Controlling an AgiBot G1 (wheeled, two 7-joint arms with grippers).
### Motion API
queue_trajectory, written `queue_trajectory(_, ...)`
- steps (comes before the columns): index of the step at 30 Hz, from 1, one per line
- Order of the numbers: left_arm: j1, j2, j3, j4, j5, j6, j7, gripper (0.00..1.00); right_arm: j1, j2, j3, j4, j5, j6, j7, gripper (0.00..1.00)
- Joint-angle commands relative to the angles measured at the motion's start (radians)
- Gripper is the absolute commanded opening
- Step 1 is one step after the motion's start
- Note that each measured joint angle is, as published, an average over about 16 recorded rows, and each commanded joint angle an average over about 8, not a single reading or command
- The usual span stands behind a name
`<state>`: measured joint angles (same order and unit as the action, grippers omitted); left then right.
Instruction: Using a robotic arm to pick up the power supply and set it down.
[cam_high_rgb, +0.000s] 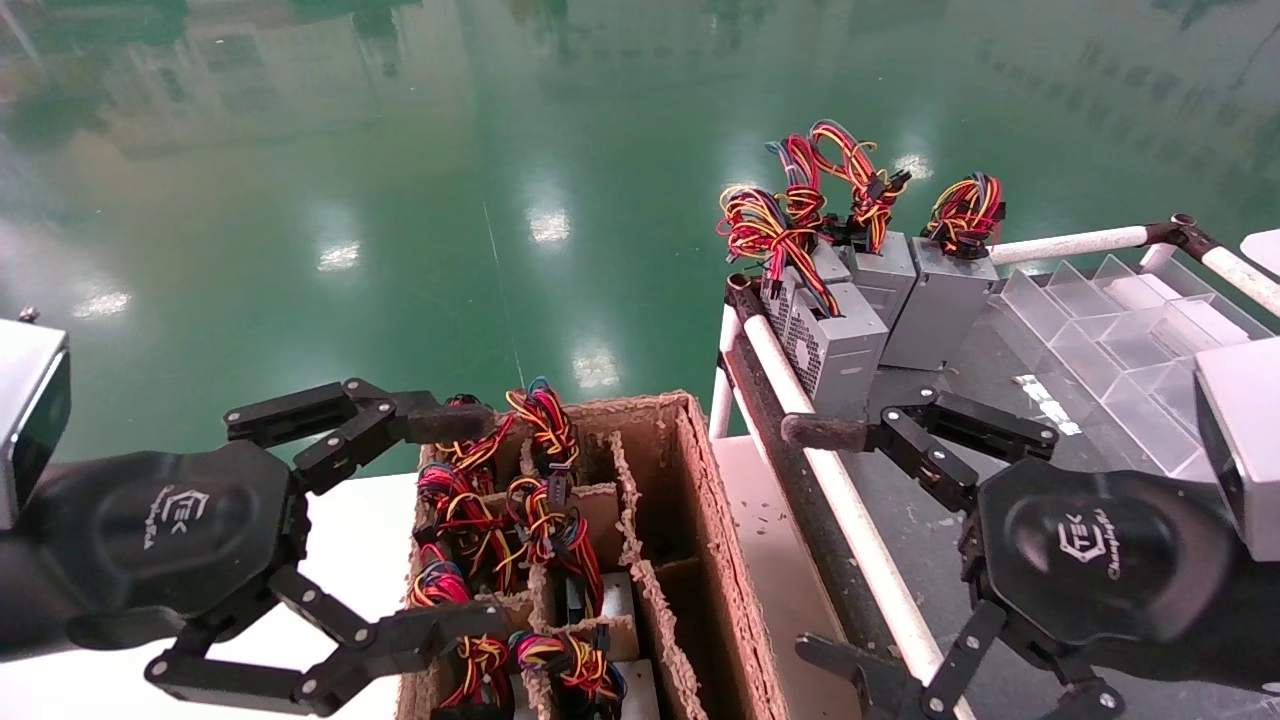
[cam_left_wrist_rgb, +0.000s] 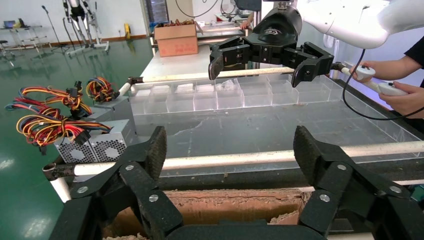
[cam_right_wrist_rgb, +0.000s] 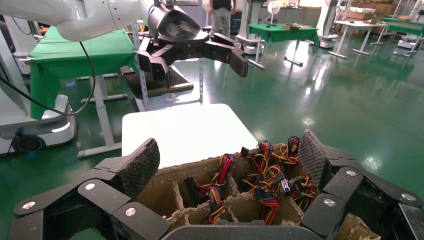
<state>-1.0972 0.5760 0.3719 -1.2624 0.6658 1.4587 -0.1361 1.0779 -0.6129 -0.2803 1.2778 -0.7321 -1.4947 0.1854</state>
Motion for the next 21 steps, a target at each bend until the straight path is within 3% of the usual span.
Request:
queue_trajectory(1,0.000,0.000,0.000,0.000,0.000,0.000,0.000,0.00,0.000,0.000,0.000,0.000,0.000,0.000,0.000,1.00)
queue_trajectory(21,0.000,0.000,0.000,0.000,0.000,0.000,0.000,0.00,0.000,0.000,0.000,0.000,0.000,0.000,0.000,1.00)
